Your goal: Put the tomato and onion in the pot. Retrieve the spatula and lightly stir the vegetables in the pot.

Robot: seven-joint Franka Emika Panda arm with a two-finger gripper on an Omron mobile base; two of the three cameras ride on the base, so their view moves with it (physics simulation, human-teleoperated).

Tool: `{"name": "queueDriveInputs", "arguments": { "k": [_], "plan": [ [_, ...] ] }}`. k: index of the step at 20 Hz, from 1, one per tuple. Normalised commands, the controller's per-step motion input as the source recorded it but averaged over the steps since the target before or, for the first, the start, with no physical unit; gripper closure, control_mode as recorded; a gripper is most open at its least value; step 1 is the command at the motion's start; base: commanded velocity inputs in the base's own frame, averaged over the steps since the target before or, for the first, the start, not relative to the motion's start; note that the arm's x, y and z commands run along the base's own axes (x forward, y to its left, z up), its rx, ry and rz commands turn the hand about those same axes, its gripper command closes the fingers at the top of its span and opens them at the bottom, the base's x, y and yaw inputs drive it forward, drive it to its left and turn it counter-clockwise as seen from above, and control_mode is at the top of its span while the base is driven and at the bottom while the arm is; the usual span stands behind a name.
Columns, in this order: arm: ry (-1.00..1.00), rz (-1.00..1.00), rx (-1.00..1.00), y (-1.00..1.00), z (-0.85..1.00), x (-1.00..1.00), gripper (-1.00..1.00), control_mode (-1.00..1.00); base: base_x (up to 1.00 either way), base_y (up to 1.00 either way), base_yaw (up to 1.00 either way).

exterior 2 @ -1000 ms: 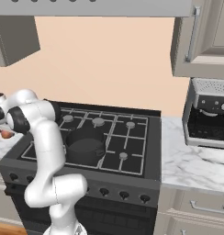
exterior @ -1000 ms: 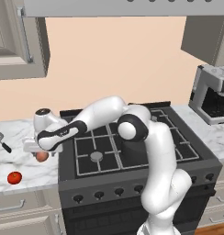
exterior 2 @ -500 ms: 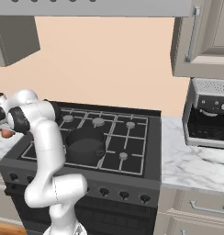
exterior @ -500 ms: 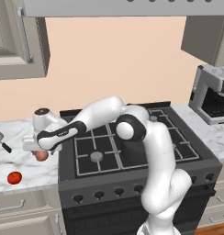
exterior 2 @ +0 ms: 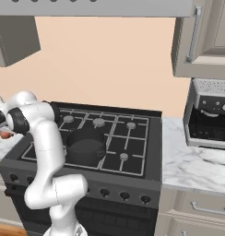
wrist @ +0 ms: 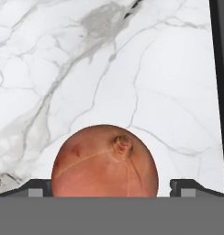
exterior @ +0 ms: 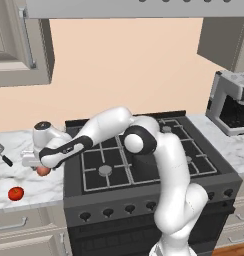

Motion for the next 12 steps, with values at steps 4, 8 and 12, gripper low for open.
{"name": "queueDriveInputs", "arguments": {
  "k": [4,8,12],
  "plan": [
    [0.0,0.0,0.0,0.0,0.0,0.0,-1.0,-1.0,0.0,0.0,0.0],
    [0.0,0.0,0.0,0.0,0.0,0.0,1.0,-1.0,0.0,0.0,0.0],
    [0.0,0.0,0.0,0.0,0.0,0.0,1.0,-1.0,0.0,0.0,0.0]
  ]
}}
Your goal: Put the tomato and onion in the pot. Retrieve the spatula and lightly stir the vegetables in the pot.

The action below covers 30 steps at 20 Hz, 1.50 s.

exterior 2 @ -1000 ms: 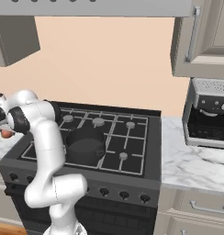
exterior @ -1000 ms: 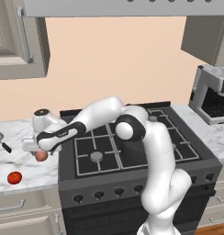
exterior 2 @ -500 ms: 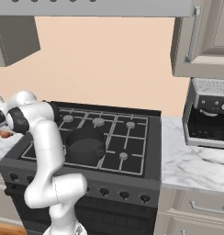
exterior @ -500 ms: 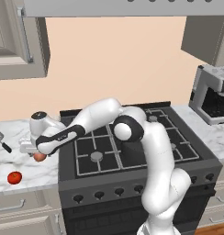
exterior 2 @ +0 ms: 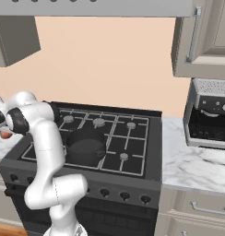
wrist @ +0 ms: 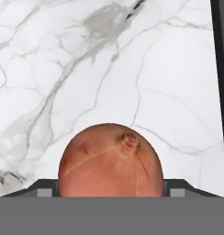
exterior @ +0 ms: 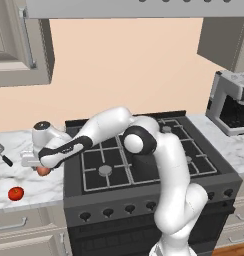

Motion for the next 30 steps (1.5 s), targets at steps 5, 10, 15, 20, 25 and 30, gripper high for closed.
{"name": "queueDriveInputs", "arguments": {
  "k": [5,10,15,20,25,30],
  "plan": [
    [0.0,0.0,0.0,0.0,0.0,-0.12,1.0,-1.0,0.0,0.0,0.0],
    [-0.06,0.05,0.0,-0.19,0.27,-0.95,1.0,-1.0,0.0,0.0,0.0],
    [-0.17,0.11,0.02,-0.33,0.65,-1.0,1.0,-1.0,0.0,0.0,0.0],
    [-0.18,0.12,0.04,-0.57,0.76,-1.0,1.0,-1.0,0.0,0.0,0.0],
    [-0.07,0.12,0.04,-0.78,0.83,-0.87,1.0,-1.0,0.0,0.0,0.0],
    [0.0,0.1,0.0,-0.95,0.79,-0.48,1.0,-1.0,0.0,0.0,0.0]
  ]
}}
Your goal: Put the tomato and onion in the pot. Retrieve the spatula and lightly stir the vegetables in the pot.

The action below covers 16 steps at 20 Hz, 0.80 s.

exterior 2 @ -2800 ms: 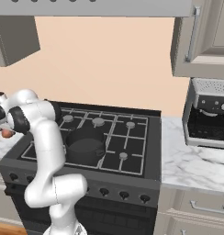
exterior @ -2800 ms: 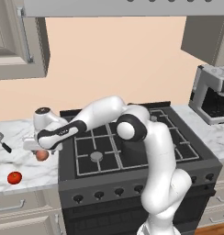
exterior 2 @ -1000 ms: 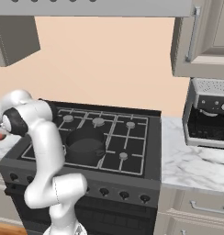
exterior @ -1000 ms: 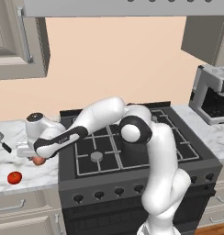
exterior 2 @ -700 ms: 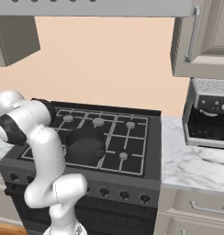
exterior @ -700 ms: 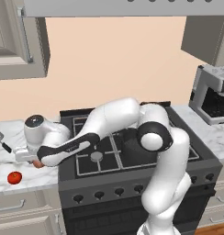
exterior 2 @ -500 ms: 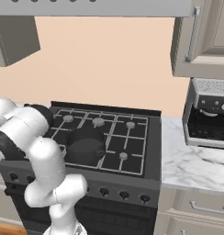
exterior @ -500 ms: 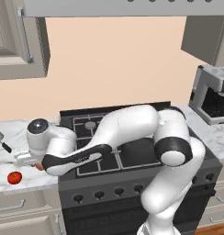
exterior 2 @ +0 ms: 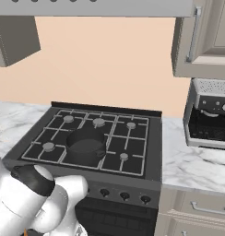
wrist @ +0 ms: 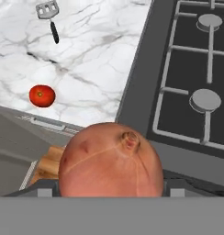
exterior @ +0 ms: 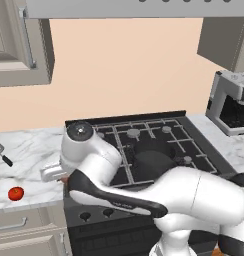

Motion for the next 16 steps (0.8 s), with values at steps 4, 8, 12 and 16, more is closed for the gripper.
{"name": "queueDriveInputs", "arguments": {
  "k": [4,8,12,16],
  "plan": [
    [-0.01,0.09,0.0,-1.0,0.66,-0.42,1.0,-1.0,0.0,0.0,0.0],
    [0.0,0.04,-0.03,-1.0,0.29,-0.16,1.0,-1.0,0.0,0.0,0.0],
    [0.0,0.0,-0.13,-1.0,0.2,0.0,1.0,-1.0,0.0,0.0,0.0],
    [0.07,-0.01,-0.15,-1.0,0.17,0.23,1.0,-1.0,0.0,0.0,0.0]
  ]
}}
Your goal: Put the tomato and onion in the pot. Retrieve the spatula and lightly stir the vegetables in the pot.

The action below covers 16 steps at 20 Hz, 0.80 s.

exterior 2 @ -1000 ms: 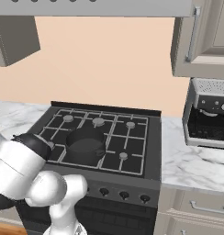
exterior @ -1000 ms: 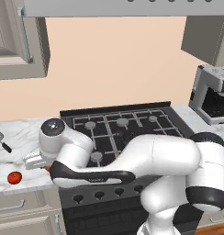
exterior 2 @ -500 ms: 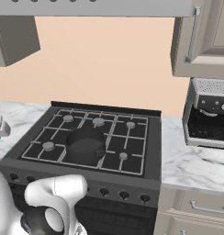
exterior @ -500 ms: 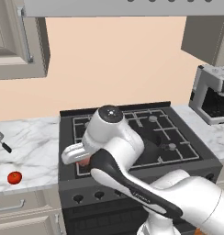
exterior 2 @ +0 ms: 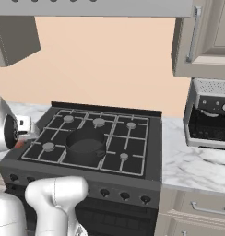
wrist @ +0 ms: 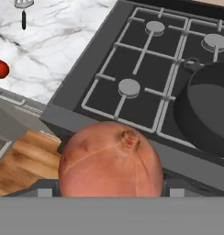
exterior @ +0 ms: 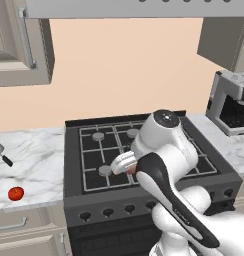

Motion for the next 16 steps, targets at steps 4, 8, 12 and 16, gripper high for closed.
{"name": "queueDriveInputs", "arguments": {
  "k": [4,8,12,16],
  "plan": [
    [0.13,-0.08,-0.11,-0.97,0.13,0.58,1.0,-1.0,0.0,0.0,0.0],
    [0.17,-0.12,-0.04,-0.74,0.01,0.87,1.0,-1.0,0.0,0.0,0.0],
    [0.3,-0.11,0.0,-0.42,-0.31,0.8,1.0,-1.0,0.0,0.0,0.0],
    [0.3,-0.09,-0.01,-0.27,-0.5,0.68,1.0,-1.0,0.0,0.0,0.0]
  ]
}}
